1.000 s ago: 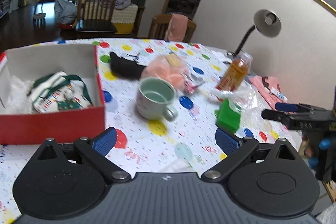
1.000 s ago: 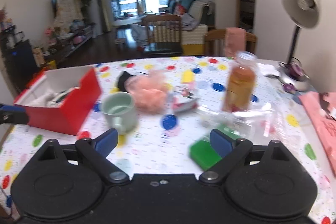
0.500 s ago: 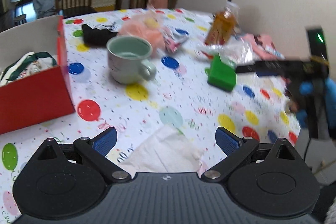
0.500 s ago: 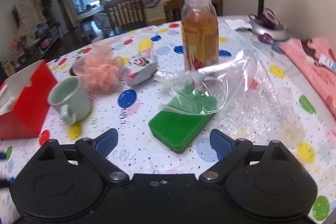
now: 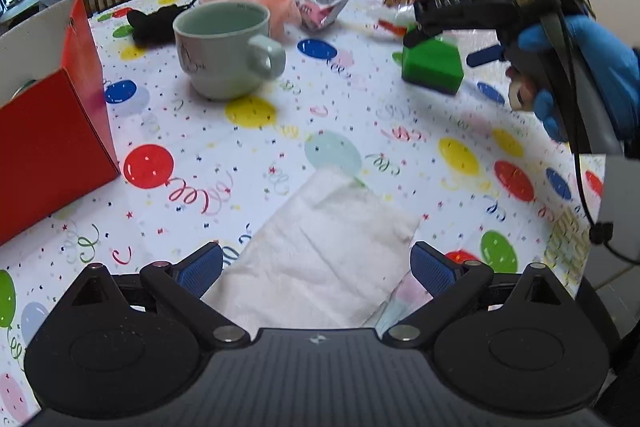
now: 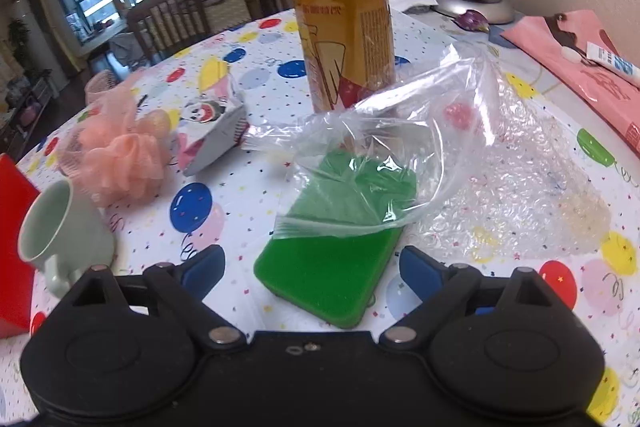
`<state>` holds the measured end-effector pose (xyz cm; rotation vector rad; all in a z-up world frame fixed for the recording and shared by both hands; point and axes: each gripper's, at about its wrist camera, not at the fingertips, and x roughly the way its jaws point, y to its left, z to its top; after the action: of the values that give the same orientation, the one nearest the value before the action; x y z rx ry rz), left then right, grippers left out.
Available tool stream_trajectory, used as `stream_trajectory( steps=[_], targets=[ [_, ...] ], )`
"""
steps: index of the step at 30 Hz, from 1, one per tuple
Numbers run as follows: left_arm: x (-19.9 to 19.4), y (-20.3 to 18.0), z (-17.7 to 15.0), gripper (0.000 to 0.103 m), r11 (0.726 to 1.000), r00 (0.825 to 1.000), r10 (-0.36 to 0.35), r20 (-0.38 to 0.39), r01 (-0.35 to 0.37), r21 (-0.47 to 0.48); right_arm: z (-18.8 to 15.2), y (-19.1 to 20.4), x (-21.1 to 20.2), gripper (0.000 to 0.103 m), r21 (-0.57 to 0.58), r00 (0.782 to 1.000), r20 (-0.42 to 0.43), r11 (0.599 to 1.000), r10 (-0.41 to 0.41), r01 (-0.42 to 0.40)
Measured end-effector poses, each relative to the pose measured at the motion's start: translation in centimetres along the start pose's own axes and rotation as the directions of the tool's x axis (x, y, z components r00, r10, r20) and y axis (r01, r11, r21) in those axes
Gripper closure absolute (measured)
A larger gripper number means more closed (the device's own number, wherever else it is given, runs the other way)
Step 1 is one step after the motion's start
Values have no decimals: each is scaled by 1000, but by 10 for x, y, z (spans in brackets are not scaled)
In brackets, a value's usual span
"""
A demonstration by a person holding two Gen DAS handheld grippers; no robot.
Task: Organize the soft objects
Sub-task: 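Grasp the white cloth with the left gripper while the right gripper grasps the green sponge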
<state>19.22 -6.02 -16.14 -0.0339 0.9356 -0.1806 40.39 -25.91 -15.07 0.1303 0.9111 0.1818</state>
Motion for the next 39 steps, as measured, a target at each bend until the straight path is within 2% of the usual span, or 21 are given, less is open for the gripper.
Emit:
stream_trajectory(
  steps=[7, 14, 20, 22, 27, 28, 30, 36, 39],
  targets=[
    [15, -1, -5, 2, 999, 999, 36, -23, -36, 24, 3, 2, 18, 9, 55, 999, -16, 997, -51, 52],
    [27, 2, -8, 2, 996, 995, 84, -49, -84, 6, -3, 3, 29, 10, 19, 997, -42, 997, -71, 72],
    [29, -2, -8, 4, 994, 993, 105, -52, -104, 15, -6, 8, 29, 17, -18, 996, -48, 997, -78, 78],
    [29, -1, -7, 11, 994, 993, 106, -51, -106, 8, -6, 9, 28, 21, -31, 995, -44, 995, -92, 90],
    [23, -4, -4, 49, 994, 993, 108, -37, -108, 8, -7, 10, 26, 23, -54, 994, -45, 994, -102, 100],
    [22, -6, -3, 52, 995, 994, 104, -37, -104, 9, -8, 11, 26, 23, -57, 994, -47, 993, -102, 99],
    [21, -9, -1, 65, 995, 995, 94, -38, -94, 17, -9, 11, 24, 24, -64, 994, -48, 993, -99, 96],
    [22, -10, 3, 76, 997, 996, 71, -47, -71, -11, -14, 10, 15, 25, -84, 996, -50, 994, -72, 67],
    [22, -7, 4, 78, 997, 997, 62, -48, -64, -41, -18, 9, 7, 26, -110, 998, -46, 993, -47, 42]
  ],
)
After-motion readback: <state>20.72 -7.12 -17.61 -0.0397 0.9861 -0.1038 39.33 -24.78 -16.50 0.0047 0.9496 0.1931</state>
